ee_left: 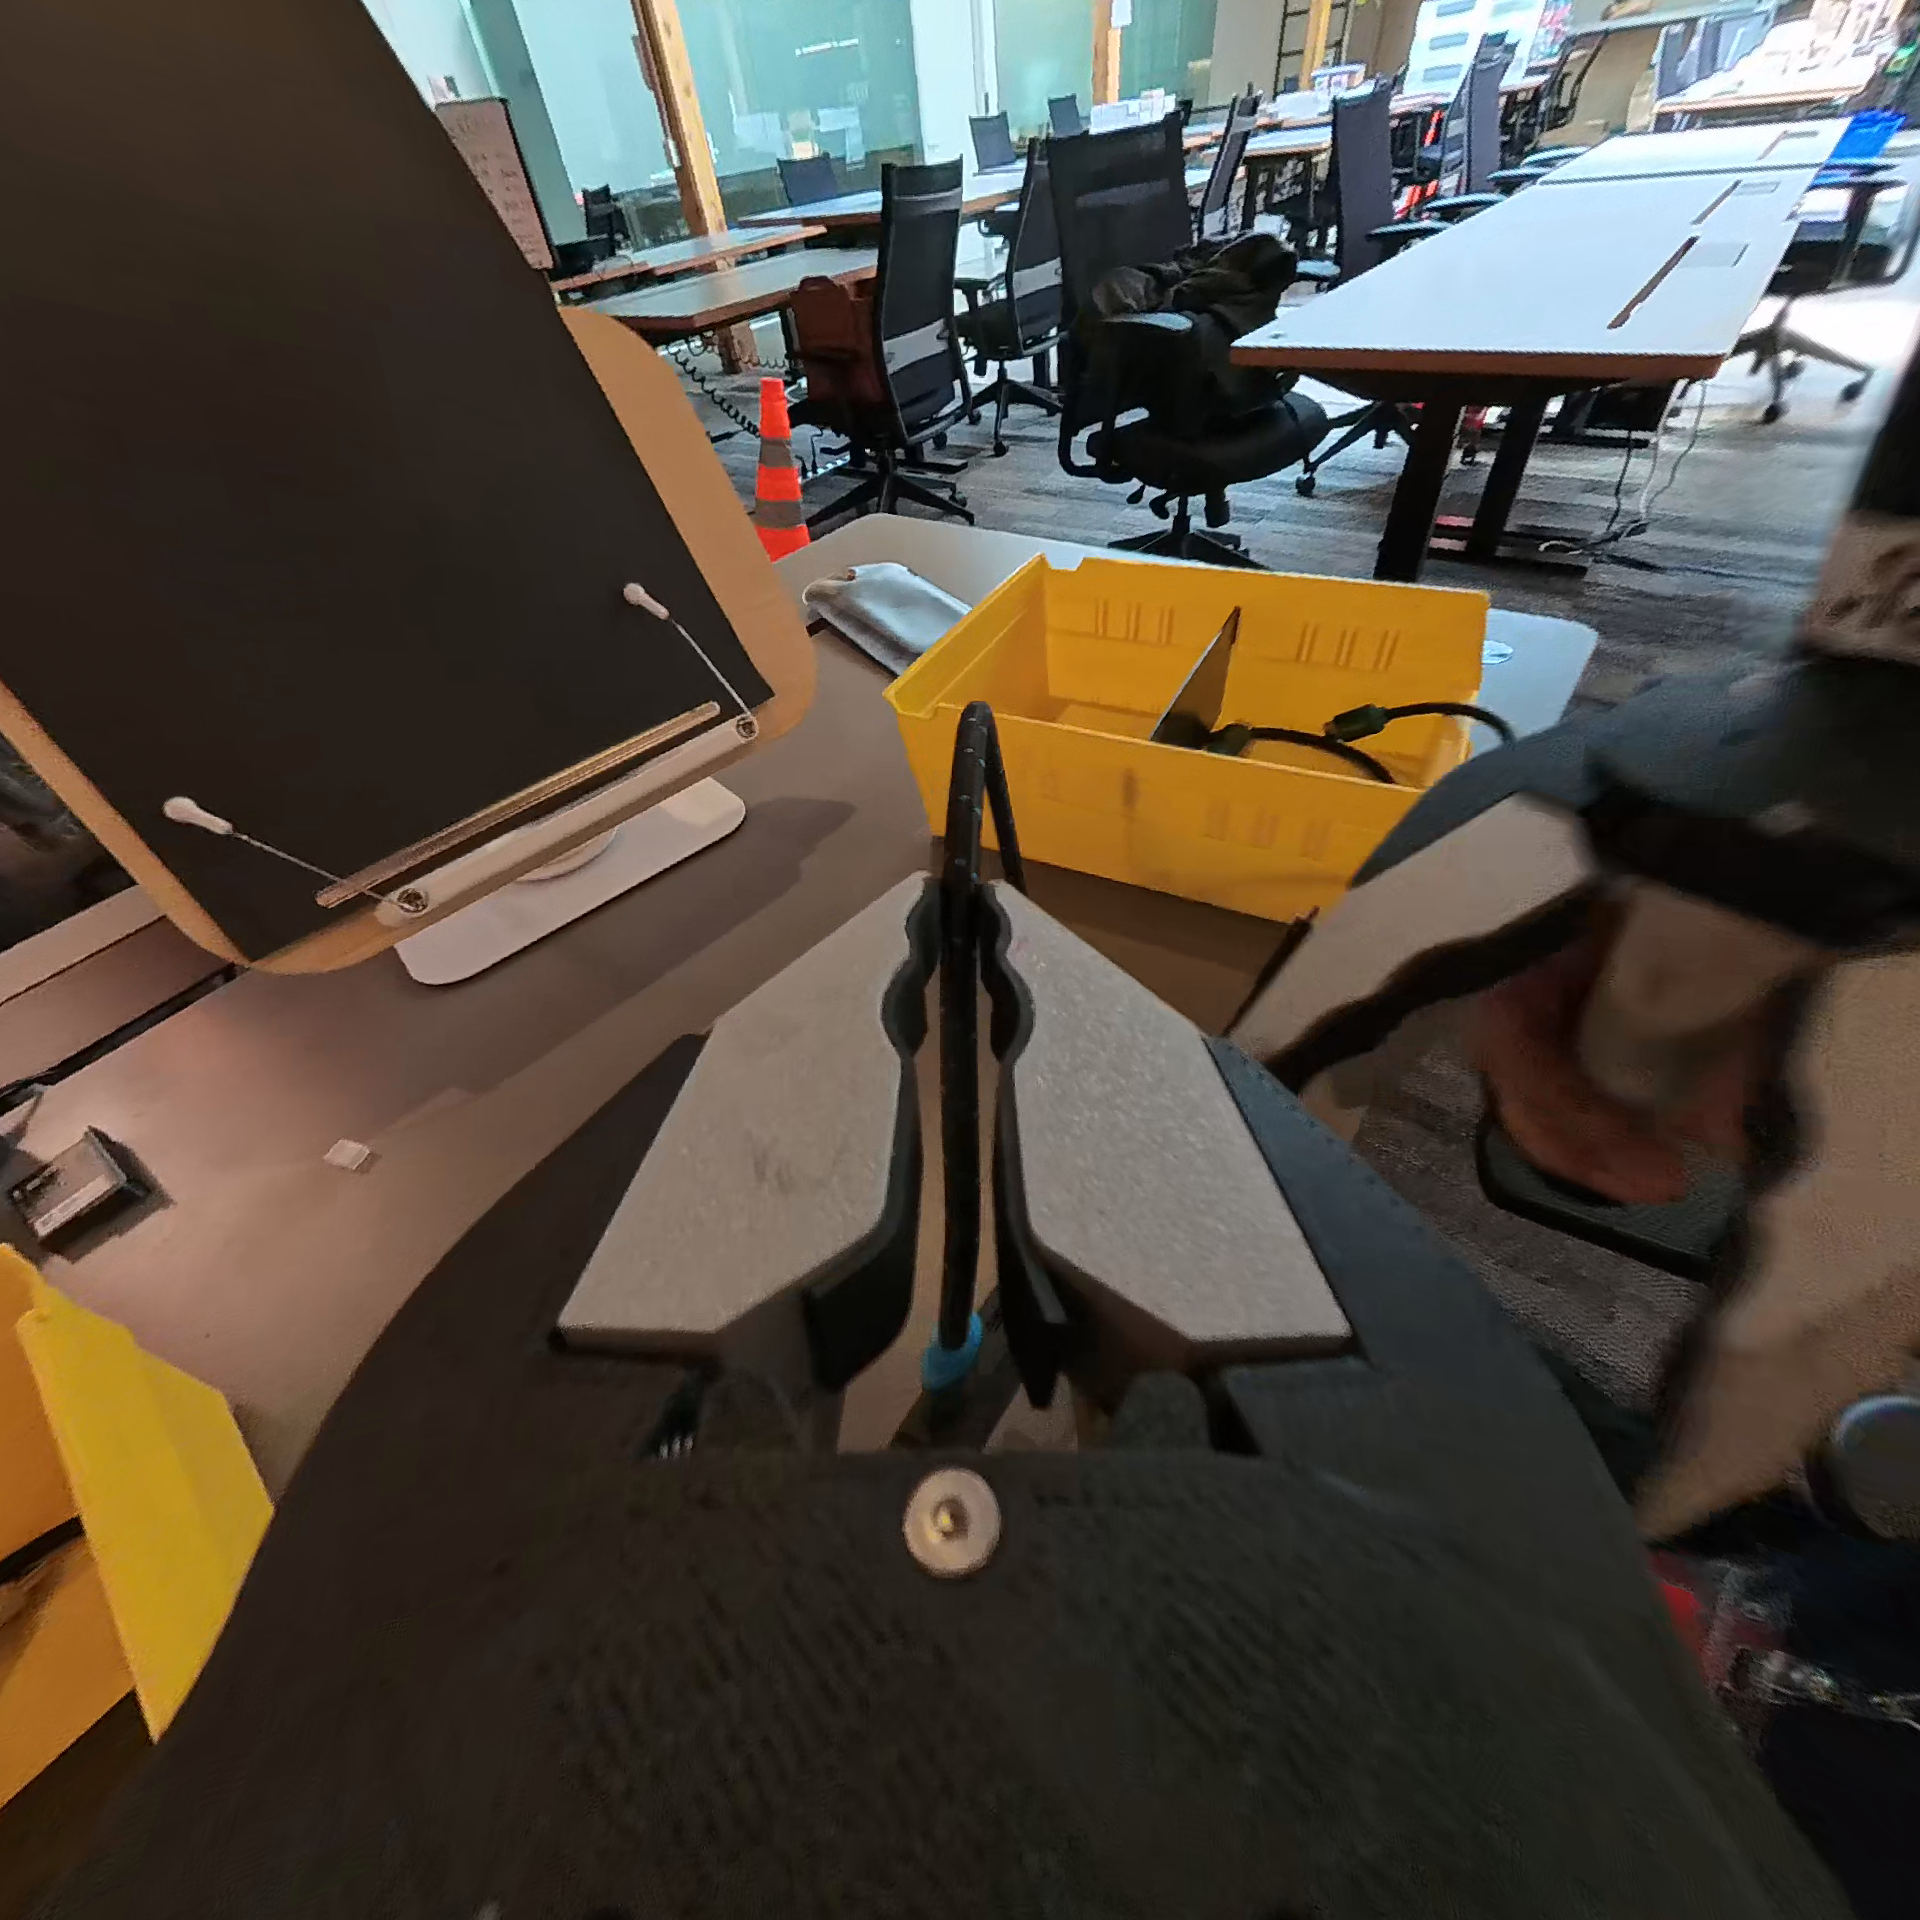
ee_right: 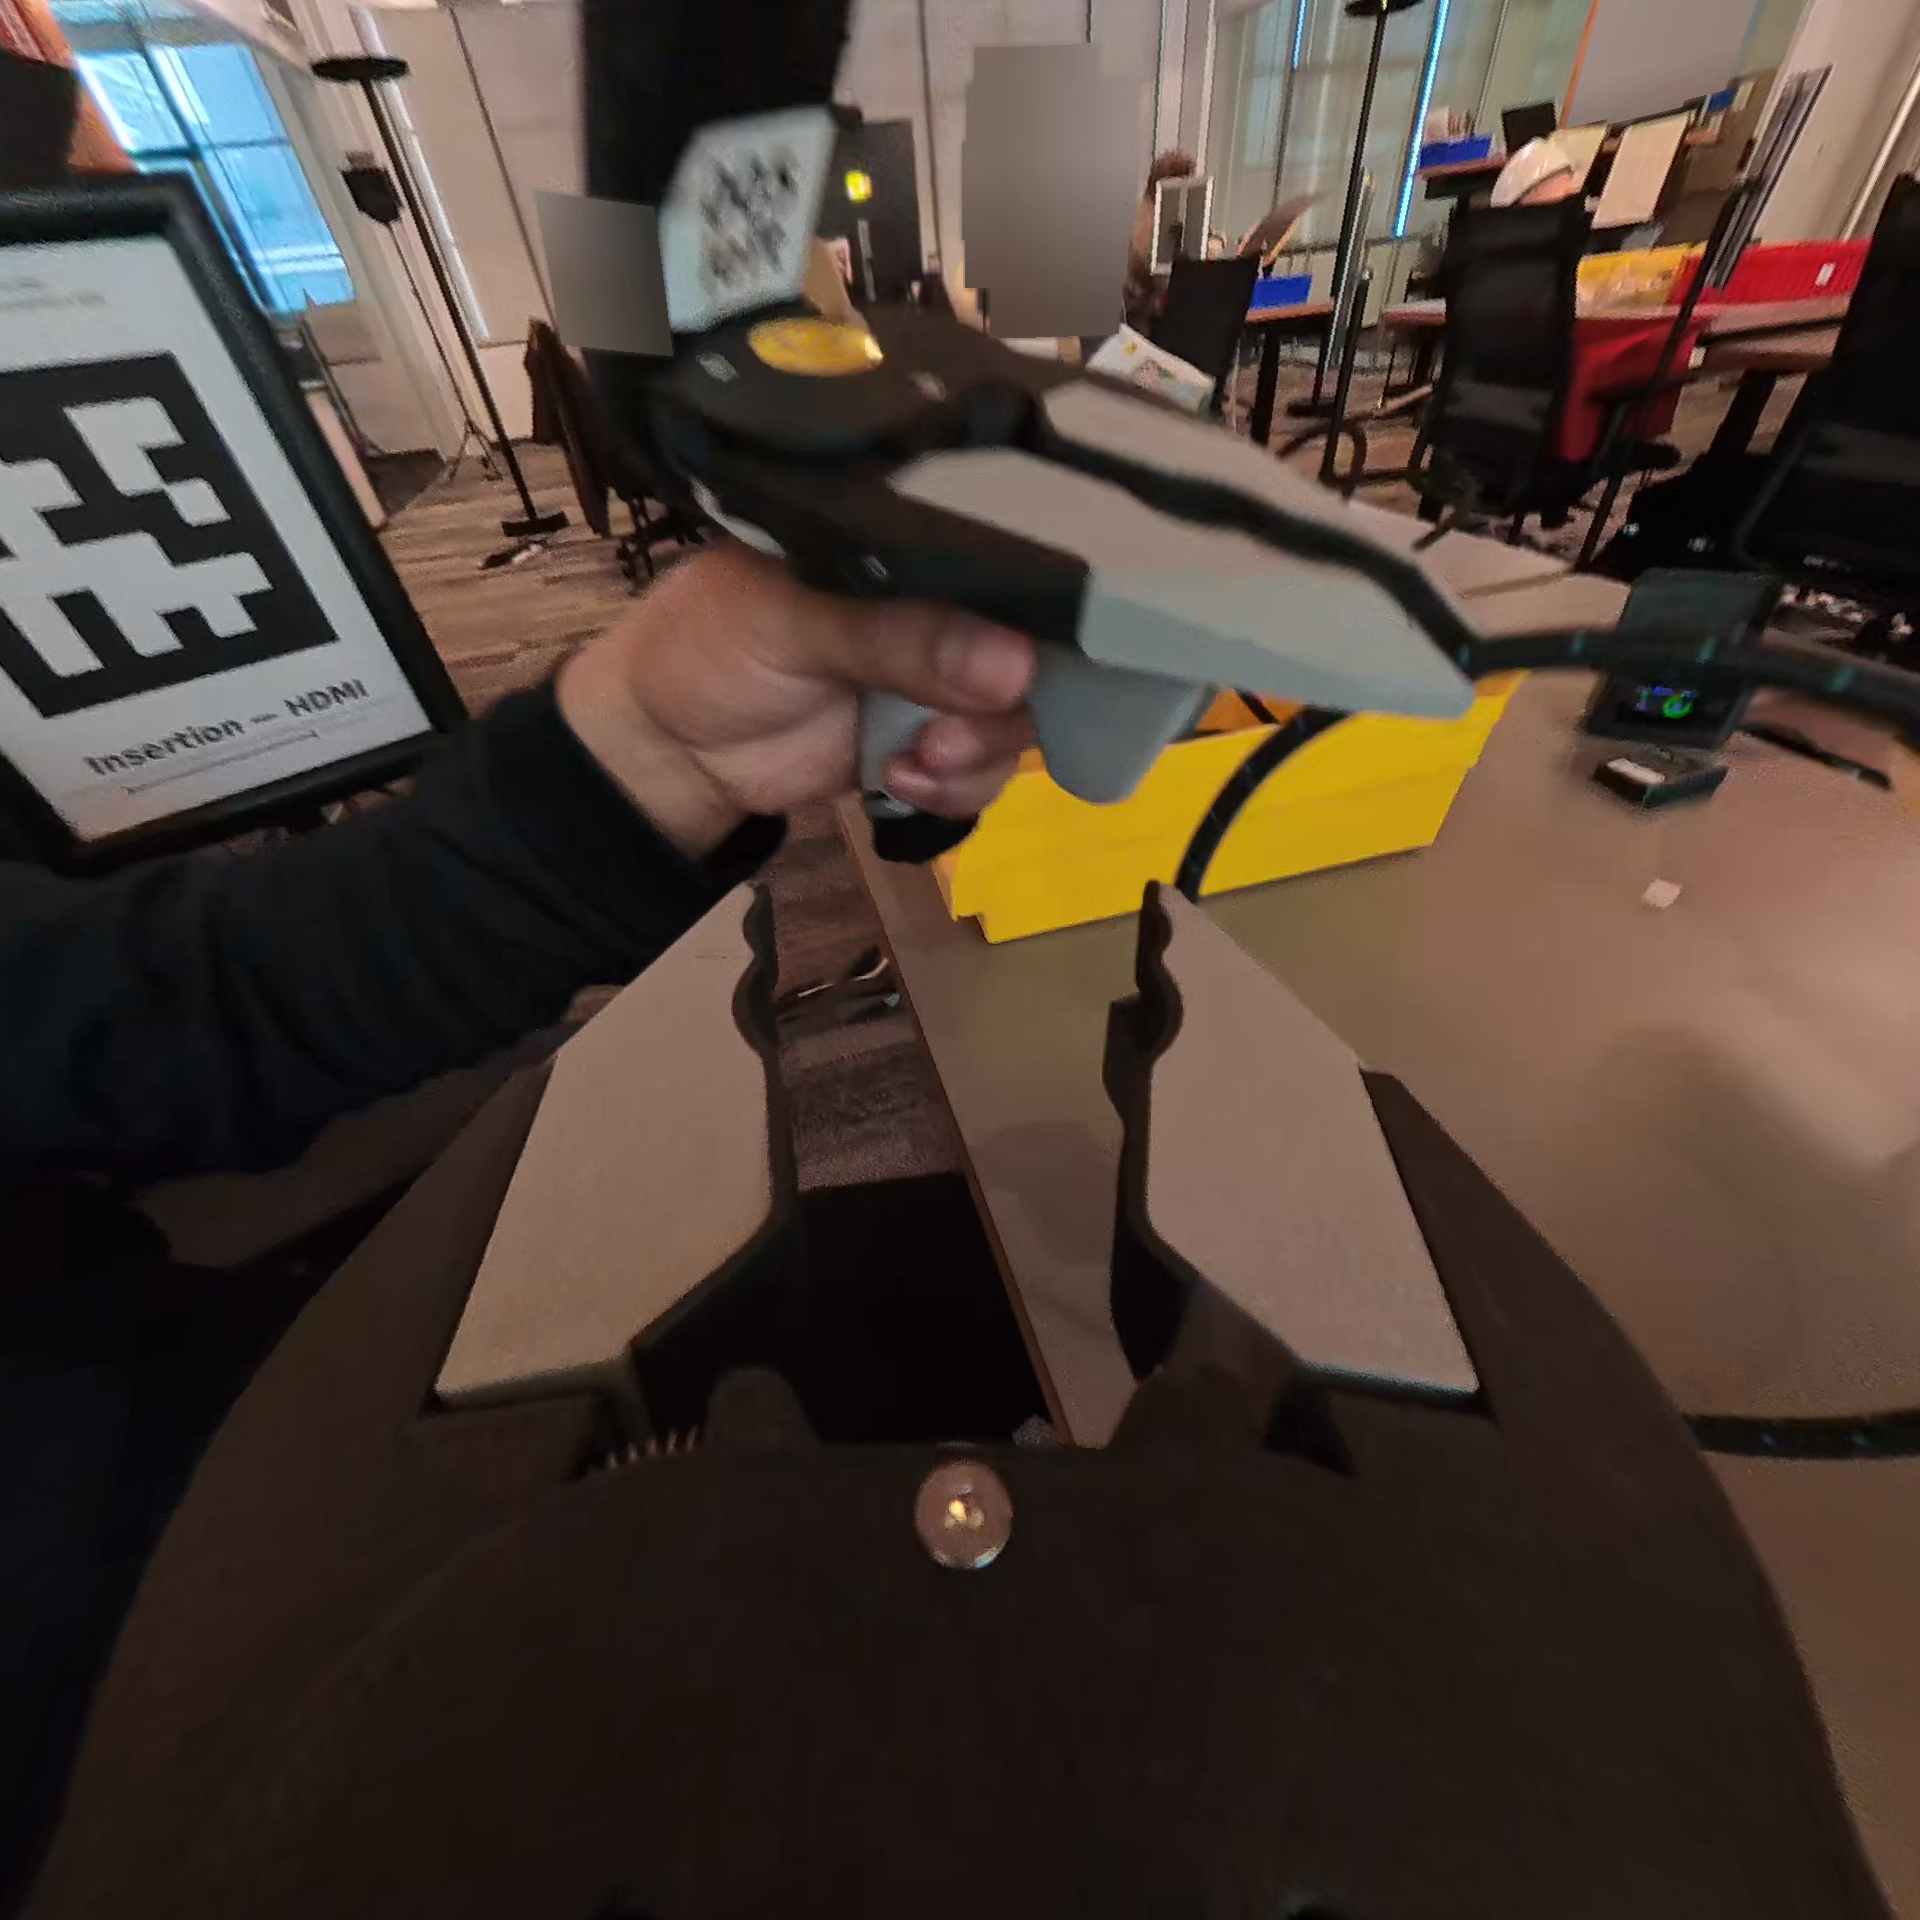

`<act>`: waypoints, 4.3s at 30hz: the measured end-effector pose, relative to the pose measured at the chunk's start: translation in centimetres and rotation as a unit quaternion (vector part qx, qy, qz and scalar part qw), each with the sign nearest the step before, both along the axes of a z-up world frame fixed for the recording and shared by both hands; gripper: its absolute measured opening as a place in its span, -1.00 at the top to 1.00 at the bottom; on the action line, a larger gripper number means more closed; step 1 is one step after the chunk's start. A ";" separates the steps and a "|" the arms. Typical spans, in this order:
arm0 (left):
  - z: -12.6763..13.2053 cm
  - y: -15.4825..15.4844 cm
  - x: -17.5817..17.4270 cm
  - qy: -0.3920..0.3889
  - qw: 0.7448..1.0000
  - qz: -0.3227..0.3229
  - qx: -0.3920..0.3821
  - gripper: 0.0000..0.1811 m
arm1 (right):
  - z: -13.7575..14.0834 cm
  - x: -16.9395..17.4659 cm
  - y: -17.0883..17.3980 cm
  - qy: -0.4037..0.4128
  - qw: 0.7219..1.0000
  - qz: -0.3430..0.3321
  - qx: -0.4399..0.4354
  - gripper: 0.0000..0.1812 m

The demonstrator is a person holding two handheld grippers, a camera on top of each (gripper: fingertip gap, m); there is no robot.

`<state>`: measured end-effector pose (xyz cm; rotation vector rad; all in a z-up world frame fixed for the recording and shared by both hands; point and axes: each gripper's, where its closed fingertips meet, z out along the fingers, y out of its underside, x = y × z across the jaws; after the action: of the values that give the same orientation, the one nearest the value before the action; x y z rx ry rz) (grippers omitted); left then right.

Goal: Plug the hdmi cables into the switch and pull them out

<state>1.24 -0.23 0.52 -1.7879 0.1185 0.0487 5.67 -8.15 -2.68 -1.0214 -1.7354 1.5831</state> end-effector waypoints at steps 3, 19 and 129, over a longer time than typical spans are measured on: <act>0.7 -0.3 0.5 -0.010 1.000 -0.012 0.010 0.96 | -2.9 -2.1 1.2 -0.029 0.999 -0.031 0.011 0.25; 0.2 -3.0 5.6 0.008 0.990 -0.143 -0.009 0.95 | -12.0 -3.3 0.8 -0.097 0.962 0.036 0.254 0.88; -8.4 -5.5 9.0 0.006 0.993 -0.116 -0.021 0.86 | -1.3 3.2 -2.1 0.044 0.975 0.218 0.027 0.90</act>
<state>10.26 -5.74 -7.92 -1.8052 0.3368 -0.1095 8.87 -10.24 -4.00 -0.5556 -2.0237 1.7959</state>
